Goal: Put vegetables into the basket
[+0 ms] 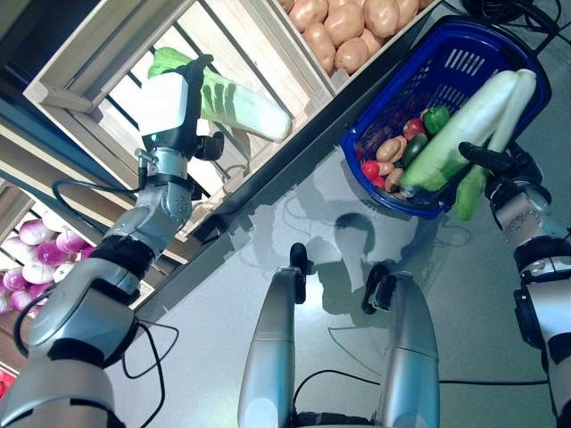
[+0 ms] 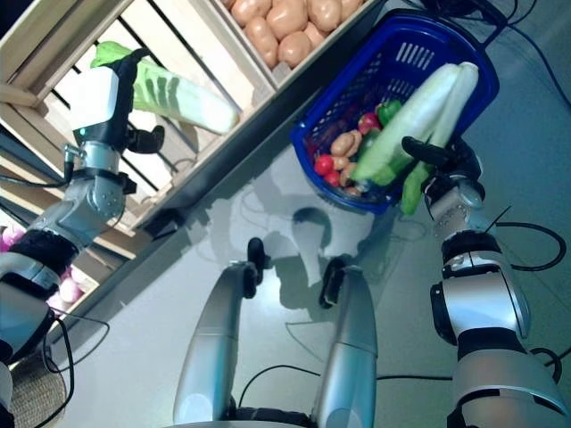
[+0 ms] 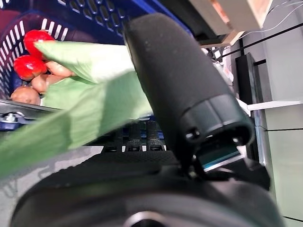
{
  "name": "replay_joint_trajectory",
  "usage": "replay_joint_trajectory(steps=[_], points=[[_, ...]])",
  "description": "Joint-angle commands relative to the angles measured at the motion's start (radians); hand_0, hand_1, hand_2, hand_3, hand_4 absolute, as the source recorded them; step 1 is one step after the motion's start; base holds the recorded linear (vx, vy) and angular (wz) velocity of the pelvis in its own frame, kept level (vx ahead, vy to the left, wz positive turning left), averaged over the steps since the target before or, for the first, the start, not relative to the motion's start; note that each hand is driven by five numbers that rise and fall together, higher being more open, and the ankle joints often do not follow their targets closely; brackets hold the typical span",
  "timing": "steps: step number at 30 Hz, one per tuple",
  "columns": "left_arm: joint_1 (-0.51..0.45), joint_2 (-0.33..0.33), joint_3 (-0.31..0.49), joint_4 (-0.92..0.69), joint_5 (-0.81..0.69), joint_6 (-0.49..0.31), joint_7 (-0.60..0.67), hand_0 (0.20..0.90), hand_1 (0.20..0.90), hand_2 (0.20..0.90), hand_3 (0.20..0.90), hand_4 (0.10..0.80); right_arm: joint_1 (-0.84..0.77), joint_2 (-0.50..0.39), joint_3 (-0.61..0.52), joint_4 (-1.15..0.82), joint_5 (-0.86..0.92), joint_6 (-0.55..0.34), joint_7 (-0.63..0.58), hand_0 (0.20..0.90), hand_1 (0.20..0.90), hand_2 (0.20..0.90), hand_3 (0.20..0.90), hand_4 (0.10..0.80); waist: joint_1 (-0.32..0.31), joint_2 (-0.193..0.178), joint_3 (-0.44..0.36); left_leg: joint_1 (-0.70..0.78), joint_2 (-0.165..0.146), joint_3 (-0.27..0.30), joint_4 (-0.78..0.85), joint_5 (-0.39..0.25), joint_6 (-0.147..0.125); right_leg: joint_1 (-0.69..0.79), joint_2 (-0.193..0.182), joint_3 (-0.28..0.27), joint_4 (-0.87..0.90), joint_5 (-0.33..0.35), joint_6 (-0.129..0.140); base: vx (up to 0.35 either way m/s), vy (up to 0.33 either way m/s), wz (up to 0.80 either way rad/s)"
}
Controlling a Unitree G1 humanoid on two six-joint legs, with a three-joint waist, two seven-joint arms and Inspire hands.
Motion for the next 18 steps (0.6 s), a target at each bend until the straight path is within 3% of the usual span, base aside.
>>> replay_joint_trajectory(steps=[1,6,14,18], points=[[-0.125,0.085,0.056,0.018,0.034,0.042,0.096,0.900,0.900,0.900,0.900,0.800,-0.098,-0.052,0.035,-0.019,0.032,-0.067,0.078,0.900,0.900,0.900,0.900,0.800,-0.012,0.004,-0.005,0.154,0.011,0.060,-0.020,-0.108,0.015,0.144,0.014,0.015,-0.118,0.081,0.005,0.057,0.044,-0.02],[-0.165,0.108,0.021,0.058,0.075,0.070,0.097,0.900,0.900,0.900,0.900,0.800,-0.109,-0.058,0.065,-0.026,0.011,-0.013,0.162,0.900,0.900,0.900,0.900,0.800,-0.016,-0.004,-0.005,0.180,0.015,0.070,-0.054,-0.097,0.008,0.168,0.018,0.015,-0.155,0.094,0.013,0.050,0.034,-0.01],[-0.237,0.151,-0.072,0.092,0.153,0.105,0.005,0.900,0.900,0.900,0.900,0.800,-0.125,-0.064,0.110,-0.133,0.105,-0.118,0.156,0.900,0.900,0.900,0.900,0.800,-0.030,-0.022,-0.005,0.167,0.036,0.082,-0.042,-0.122,0.014,0.142,0.027,0.028,-0.153,0.095,0.019,0.037,0.044,-0.02],[-0.247,0.163,-0.101,0.086,0.195,0.112,-0.018,0.900,0.900,0.900,0.900,0.800,-0.046,-0.048,0.109,-0.295,0.161,-0.100,0.211,0.900,0.900,0.900,0.900,0.800,-0.053,-0.029,-0.005,0.112,0.055,0.085,0.007,-0.149,0.020,0.078,0.033,0.051,-0.110,0.083,0.020,0.012,0.101,-0.10]])
